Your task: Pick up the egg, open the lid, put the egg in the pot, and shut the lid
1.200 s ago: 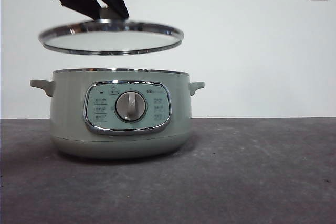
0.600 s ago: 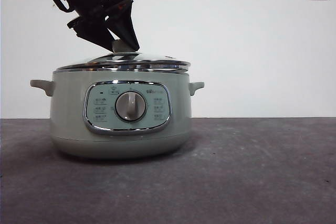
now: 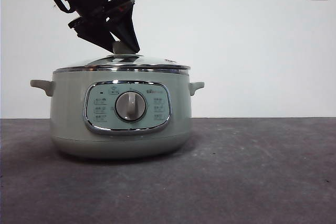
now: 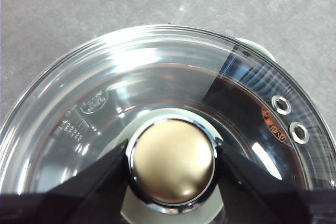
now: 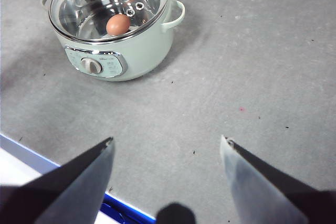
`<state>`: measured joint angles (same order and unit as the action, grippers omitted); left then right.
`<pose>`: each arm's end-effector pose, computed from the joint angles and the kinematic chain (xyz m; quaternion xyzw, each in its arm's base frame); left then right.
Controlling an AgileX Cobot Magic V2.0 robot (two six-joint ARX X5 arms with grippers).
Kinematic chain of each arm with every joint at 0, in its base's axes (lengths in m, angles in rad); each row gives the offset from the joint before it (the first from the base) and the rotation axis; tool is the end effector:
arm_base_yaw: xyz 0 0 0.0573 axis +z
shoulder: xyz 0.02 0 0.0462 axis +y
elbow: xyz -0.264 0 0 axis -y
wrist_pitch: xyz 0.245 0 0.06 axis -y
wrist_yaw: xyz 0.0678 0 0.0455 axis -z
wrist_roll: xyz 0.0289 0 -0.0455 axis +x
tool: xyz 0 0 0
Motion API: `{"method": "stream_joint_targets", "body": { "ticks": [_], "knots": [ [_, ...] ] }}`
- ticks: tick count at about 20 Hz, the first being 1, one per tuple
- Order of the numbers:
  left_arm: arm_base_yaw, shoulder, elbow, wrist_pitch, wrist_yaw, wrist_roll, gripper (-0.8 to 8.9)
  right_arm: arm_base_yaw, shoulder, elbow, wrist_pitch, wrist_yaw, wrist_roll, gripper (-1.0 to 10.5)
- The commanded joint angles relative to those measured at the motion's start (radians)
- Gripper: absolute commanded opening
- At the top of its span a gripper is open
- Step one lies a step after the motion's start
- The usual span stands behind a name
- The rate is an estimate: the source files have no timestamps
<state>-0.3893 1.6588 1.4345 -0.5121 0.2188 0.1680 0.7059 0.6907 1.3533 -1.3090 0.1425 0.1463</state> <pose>0.3367 -0.1449 0.3060 0.1052 0.3339 -0.3084 0.8845 0.0405 0.0291 0.4116 -0.0638 0.3079 0.2417 0.9180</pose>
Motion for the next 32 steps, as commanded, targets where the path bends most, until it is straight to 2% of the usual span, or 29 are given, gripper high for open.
{"method": "stream_joint_targets", "body": {
  "ticks": [1,5,13,14,16,17,27,29,32],
  "knots": [
    [0.003,0.013,0.007,-0.004,-0.01,-0.006,-0.08,0.001,-0.003,-0.01,0.003,0.004,0.006,3.4],
    [0.003,0.013,0.007,-0.049,-0.021,0.027,-0.08,0.001,-0.003,-0.01,0.002,0.008,0.006,3.4],
    [0.001,0.013,0.007,-0.051,-0.028,0.014,0.08,0.001,-0.003,-0.01,0.0,0.008,0.007,3.4],
    [0.002,0.013,0.007,-0.049,-0.028,0.013,0.67,0.001,-0.003,-0.01,0.0,0.008,0.007,3.4],
    [0.002,0.013,0.007,-0.048,-0.028,0.0,3.4,0.001,-0.003,-0.01,0.0,0.008,0.008,3.4],
    [0.002,0.013,0.007,-0.048,-0.028,0.0,4.39,0.001,-0.003,-0.01,0.0,0.008,0.008,3.4],
    [0.002,-0.075,0.008,-0.058,-0.029,-0.012,4.49,0.001,-0.003,-0.01,-0.001,0.008,0.008,3.4],
    [0.002,-0.137,0.008,-0.101,-0.029,-0.012,4.49,0.001,-0.003,-0.01,-0.001,0.008,0.008,3.4],
    [0.002,-0.271,0.008,-0.255,-0.027,-0.039,4.48,0.001,-0.002,-0.01,-0.001,0.008,0.008,3.4]
  ]
}}
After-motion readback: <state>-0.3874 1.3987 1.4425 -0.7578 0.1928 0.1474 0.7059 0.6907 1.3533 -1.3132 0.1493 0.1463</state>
